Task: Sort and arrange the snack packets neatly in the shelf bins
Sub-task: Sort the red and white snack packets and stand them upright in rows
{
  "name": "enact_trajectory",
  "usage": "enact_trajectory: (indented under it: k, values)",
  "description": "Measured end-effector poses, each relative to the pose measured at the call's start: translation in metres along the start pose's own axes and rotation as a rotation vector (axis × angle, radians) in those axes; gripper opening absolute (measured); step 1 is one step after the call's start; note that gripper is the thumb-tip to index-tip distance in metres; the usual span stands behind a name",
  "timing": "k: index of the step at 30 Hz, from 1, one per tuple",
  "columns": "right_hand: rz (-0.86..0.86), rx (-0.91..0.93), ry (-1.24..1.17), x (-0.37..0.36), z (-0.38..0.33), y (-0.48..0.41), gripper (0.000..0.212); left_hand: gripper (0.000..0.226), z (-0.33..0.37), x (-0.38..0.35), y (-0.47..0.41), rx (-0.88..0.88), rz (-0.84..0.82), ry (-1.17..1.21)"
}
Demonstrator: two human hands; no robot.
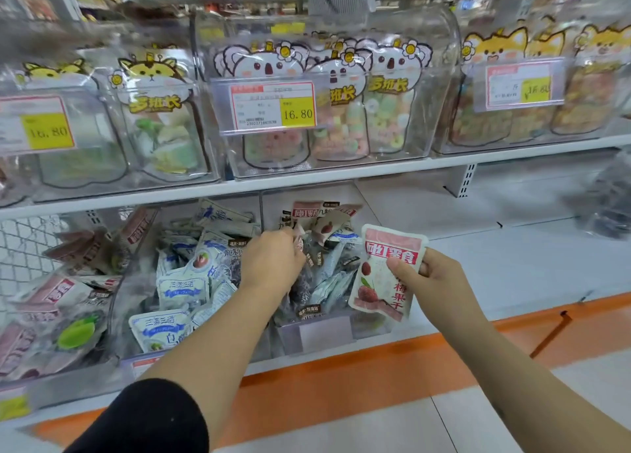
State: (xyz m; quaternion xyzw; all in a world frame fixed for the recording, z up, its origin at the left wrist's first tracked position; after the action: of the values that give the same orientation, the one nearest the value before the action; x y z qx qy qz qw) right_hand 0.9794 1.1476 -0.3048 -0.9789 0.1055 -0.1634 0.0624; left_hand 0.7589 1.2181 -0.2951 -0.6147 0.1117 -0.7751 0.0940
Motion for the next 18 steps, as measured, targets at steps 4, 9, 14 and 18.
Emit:
enact_trajectory:
  k: [4,9,14,18]
  values:
    - [-0.035,-0.021,-0.076,-0.005,0.001,0.006,0.006,0.023,-0.007,0.023,0.012,0.044,0.106,0.252]
    - [-0.094,-0.020,-0.179,0.001,-0.005,0.015,0.009,0.012,0.012,0.048,0.039,-0.036,0.111,0.699]
    - [-0.199,-0.018,-0.218,0.005,-0.016,0.018,0.011,0.023,0.047,0.023,0.052,-0.046,-0.201,1.104]
    - [-0.285,-0.093,-0.217,-0.002,-0.010,0.020,0.010,0.021,0.069,0.002,0.056,0.003,-0.400,1.269]
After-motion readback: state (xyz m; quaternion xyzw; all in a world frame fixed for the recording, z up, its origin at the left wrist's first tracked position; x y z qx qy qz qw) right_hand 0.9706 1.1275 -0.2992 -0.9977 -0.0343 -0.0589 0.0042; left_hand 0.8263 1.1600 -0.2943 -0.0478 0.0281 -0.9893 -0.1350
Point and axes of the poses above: each hand's wrist, its own y-axis away from the middle knuckle, its own x-axis out of the back of the hand, z = x × y, the point moved 10 cm from there along -y, towards the middle knuckle, and after that the axes turned 2 degrees about z, right-handed, at the moved point
